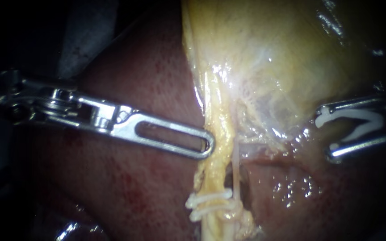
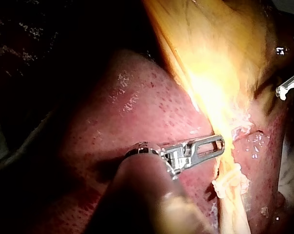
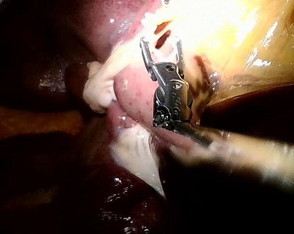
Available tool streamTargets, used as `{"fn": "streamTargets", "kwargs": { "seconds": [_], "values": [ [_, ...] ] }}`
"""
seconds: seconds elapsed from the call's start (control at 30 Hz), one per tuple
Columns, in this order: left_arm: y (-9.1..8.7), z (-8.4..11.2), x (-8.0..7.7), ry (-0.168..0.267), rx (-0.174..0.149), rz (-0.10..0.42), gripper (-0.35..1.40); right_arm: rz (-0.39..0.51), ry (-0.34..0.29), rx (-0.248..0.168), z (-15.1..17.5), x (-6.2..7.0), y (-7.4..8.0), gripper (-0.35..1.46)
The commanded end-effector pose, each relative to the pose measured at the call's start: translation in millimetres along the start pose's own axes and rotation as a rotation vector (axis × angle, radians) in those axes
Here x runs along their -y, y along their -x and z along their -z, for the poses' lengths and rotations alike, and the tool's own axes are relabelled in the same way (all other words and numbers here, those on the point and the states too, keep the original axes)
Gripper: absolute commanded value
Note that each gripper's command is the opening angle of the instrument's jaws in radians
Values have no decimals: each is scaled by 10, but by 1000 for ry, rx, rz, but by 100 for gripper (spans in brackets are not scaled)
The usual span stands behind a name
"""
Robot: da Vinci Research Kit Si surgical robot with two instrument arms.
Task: Clipping third clip left tube
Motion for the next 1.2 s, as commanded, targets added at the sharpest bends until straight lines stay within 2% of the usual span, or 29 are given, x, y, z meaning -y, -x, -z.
{"fn": "streamTargets", "kwargs": {
  "seconds": [0.03,0.17,0.4,0.73,1.0,1.2],
  "values": [
    [0,0,0,0,0,0,-35,0,0,0,-1,0,0,53],
    [0,5,5,-3,-2,2,-35,1,3,-1,-4,0,1,53],
    [-7,21,22,-14,-12,6,-35,5,13,-4,-17,0,7,53],
    [-11,41,42,-16,-4,14,-35,9,7,0,-36,1,13,53],
    [-14,46,45,-17,-4,14,-35,18,-4,9,-62,1,22,53],
    [-14,47,45,-17,-4,14,-35,33,-27,25,-98,-1,35,53]
  ]
}}
